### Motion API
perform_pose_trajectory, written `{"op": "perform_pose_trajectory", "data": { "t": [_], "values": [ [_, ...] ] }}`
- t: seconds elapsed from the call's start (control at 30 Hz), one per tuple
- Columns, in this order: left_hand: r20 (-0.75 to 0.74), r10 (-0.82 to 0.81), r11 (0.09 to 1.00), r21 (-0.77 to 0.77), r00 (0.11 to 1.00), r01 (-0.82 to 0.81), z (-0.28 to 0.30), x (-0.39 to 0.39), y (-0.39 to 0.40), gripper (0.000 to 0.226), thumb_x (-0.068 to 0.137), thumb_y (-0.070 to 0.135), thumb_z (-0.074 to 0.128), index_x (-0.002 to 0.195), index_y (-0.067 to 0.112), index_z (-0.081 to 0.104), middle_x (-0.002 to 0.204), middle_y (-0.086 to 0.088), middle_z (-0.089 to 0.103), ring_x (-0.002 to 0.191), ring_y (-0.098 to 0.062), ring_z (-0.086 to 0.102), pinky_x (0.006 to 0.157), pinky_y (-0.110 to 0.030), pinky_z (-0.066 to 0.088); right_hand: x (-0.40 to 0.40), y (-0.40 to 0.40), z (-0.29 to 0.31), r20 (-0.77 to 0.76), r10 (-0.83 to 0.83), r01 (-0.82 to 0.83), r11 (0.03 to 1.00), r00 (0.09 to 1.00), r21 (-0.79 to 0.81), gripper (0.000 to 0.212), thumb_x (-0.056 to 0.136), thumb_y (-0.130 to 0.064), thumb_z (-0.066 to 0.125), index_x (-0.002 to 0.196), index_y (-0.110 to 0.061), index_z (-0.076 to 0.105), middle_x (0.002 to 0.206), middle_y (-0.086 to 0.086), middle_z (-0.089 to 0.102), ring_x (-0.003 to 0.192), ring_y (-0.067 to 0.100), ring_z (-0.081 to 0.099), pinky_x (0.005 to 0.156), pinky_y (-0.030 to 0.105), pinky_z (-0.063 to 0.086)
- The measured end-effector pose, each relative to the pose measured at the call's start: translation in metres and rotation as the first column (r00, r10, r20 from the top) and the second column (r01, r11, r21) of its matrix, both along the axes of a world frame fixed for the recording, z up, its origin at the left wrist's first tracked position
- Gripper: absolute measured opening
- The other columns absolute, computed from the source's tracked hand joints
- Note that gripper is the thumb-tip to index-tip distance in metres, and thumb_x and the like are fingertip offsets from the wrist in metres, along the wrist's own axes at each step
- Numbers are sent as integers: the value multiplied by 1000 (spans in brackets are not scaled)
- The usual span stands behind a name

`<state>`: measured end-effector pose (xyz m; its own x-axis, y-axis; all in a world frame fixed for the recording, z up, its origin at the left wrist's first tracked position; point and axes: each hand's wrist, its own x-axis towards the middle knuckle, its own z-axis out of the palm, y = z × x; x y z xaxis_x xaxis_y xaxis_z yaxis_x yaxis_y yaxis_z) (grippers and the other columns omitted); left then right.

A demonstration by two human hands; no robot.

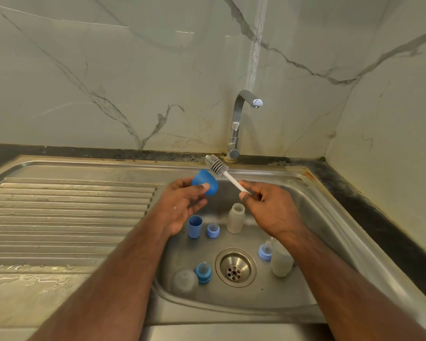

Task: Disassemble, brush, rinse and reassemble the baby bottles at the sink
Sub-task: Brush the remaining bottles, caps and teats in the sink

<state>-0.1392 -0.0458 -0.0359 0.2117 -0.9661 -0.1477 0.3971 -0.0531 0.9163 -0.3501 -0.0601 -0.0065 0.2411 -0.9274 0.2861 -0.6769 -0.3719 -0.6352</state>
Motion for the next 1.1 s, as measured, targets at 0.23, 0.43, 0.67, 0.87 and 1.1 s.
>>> {"op": "perform_pose_trajectory", "data": {
  "t": [0.23, 0.43, 0.67, 0.87, 1.1],
  "values": [
    [71, -81, 996, -34, 994, 84, -2, -2, -1, 61, 83, -1, 78, 135, 24, 60, 121, -15, 68, 103, -27, 73, 81, -32, 58, 2, 3, -1, -15, 44, -43, 999, 999, 27, 37, 99, -33, 58, 136, -38, 59, 67, -24, 48, 61, -3, 50, 61, 9, 33],
    [182, 4, 999, -51, 983, 6, 1, 1, 1, 38, 81, -1, 79, 116, 9, 67, 102, -5, 78, 99, -20, 75, 80, -27, 61, 7, 12, 3, -106, 123, -123, 992, 987, 6, 35, 99, -36, 57, 134, -41, 59, 89, -23, 65, 67, 0, 57, 63, 15, 41],
    [237, -2, 996, -86, 972, 23, 1, -1, 2, 43, 80, -4, 79, 117, 15, 68, 103, -1, 78, 99, -17, 75, 87, -32, 60, 3, 10, 10, -140, 51, -51, 999, 989, 5, 36, 101, -38, 55, 136, -41, 57, 87, -15, 67, 70, 6, 56, 69, 23, 50],
    [260, -11, 992, -120, 966, 44, 0, -1, 3, 50, 79, -2, 81, 123, 17, 67, 114, -3, 75, 104, -18, 73, 86, -32, 60, 2, 5, 12, -171, -4, -2, 1000, 985, -31, 37, 101, -38, 53, 138, -41, 56, 96, -10, 70, 76, 6, 58, 73, 24, 49],
    [54, 46, 994, -98, 997, -40, 3, 4, 2, 46, 81, -2, 79, 123, 8, 64, 113, -12, 75, 103, -26, 74, 83, -30, 61, 8, 9, 10, -131, 32, -36, 999, 991, -30, 38, 101, -37, 55, 138, -37, 56, 95, -16, 66, 71, 2, 54, 70, 19, 42]
  ]
}}
